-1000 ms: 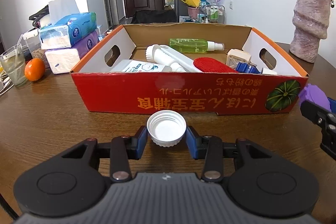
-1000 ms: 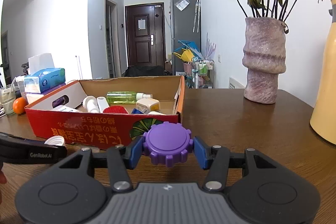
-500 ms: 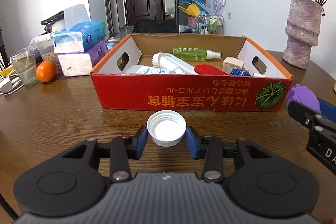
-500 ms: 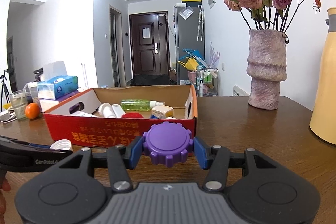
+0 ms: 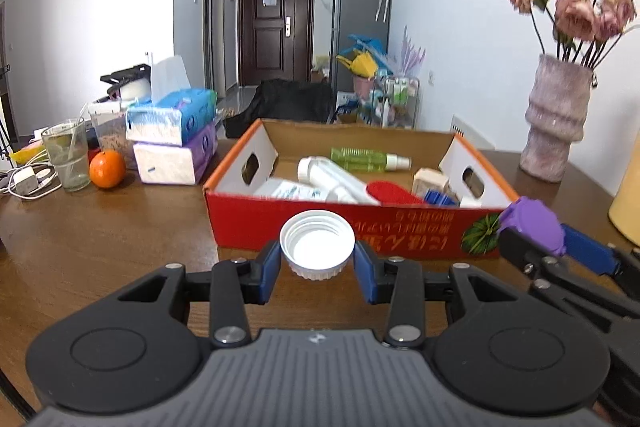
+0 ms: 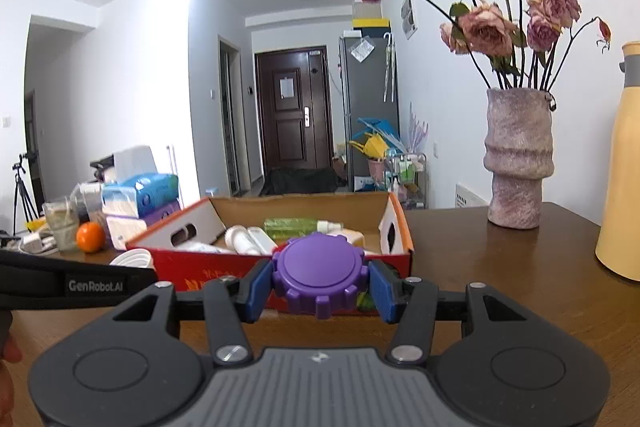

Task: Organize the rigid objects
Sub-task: 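Carry the white cap and purple cap with both tools over the box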

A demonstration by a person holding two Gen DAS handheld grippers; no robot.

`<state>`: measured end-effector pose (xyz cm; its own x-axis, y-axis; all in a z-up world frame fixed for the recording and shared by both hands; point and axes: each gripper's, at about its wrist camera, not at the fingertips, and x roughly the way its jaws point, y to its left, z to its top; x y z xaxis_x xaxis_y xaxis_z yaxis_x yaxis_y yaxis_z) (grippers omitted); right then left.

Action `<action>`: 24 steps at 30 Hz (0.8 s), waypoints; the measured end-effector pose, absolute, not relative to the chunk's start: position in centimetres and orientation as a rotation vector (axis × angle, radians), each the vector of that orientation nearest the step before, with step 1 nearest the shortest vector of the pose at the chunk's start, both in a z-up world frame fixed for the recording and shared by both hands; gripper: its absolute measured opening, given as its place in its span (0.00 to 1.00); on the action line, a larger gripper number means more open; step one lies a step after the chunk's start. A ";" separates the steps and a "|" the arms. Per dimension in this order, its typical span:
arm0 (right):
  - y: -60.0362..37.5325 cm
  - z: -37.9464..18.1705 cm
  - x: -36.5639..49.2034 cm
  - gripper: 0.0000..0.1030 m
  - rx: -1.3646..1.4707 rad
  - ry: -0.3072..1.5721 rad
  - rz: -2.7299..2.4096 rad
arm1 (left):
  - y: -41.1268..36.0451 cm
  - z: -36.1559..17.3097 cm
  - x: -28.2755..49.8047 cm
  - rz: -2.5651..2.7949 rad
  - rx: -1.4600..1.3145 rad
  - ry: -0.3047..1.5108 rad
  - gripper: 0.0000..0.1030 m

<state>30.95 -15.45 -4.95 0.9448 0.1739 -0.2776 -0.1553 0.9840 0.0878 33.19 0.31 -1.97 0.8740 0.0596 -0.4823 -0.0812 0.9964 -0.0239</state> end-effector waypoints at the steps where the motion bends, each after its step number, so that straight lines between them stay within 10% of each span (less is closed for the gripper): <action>1: -15.3 -4.8 30.9 0.50 0.069 0.283 0.168 | 0.4 -1.7 33.1 0.074 -0.045 0.497 0.40; 24: -13.2 -3.5 35.6 0.50 0.090 0.231 0.168 | 1.4 0.0 38.6 0.104 -0.083 0.429 0.40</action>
<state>35.56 -13.17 -3.55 0.9594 0.1763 -0.2203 -0.1556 0.9819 0.1082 38.59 1.36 0.03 0.9041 0.0828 -0.4191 -0.1177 0.9913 -0.0581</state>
